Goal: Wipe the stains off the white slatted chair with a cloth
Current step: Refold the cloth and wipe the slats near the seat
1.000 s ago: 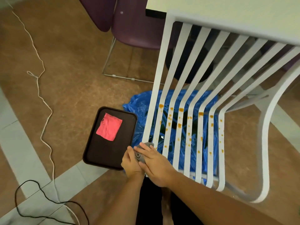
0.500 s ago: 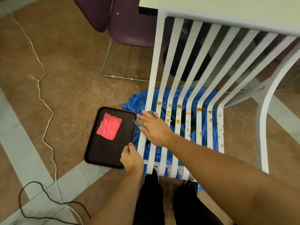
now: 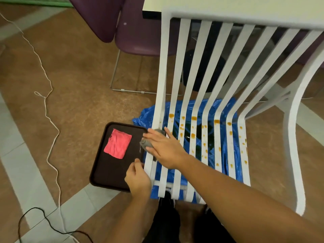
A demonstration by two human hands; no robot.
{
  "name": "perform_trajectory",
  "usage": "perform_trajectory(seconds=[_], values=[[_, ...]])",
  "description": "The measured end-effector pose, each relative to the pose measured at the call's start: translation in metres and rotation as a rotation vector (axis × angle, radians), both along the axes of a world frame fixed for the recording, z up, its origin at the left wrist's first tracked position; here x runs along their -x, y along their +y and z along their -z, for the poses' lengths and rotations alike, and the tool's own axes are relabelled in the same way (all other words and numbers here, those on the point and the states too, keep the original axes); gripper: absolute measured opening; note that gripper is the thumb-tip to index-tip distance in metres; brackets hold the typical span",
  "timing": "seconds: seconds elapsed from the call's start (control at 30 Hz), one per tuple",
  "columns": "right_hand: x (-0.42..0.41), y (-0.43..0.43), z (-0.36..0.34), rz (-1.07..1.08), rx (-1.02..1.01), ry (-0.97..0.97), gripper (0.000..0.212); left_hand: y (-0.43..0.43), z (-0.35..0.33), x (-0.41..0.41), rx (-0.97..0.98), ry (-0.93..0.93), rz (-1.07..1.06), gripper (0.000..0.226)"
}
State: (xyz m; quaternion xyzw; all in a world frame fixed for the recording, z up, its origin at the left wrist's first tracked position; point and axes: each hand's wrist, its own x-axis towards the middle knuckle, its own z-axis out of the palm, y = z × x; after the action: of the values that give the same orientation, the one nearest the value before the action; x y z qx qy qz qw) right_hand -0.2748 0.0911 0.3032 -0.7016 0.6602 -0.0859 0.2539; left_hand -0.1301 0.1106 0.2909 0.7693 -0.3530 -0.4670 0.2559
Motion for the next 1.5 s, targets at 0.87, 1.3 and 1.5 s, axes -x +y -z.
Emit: perform_trajectory(seconds=[0.87,1.3,1.5], values=[[-0.014,-0.008,0.063,0.135,0.561,-0.091,0.037,0.018,0.024,-0.001,0.374,-0.109,0.223,0.041],[-0.047,0.046,0.05,0.048,0.413,-0.146,0.046,0.027,0.031,-0.011,0.421,-0.055,0.213,0.05],[-0.048,0.043,0.04,0.21,0.299,-0.25,0.048,0.032,0.022,-0.016,0.434,-0.054,0.237,0.051]])
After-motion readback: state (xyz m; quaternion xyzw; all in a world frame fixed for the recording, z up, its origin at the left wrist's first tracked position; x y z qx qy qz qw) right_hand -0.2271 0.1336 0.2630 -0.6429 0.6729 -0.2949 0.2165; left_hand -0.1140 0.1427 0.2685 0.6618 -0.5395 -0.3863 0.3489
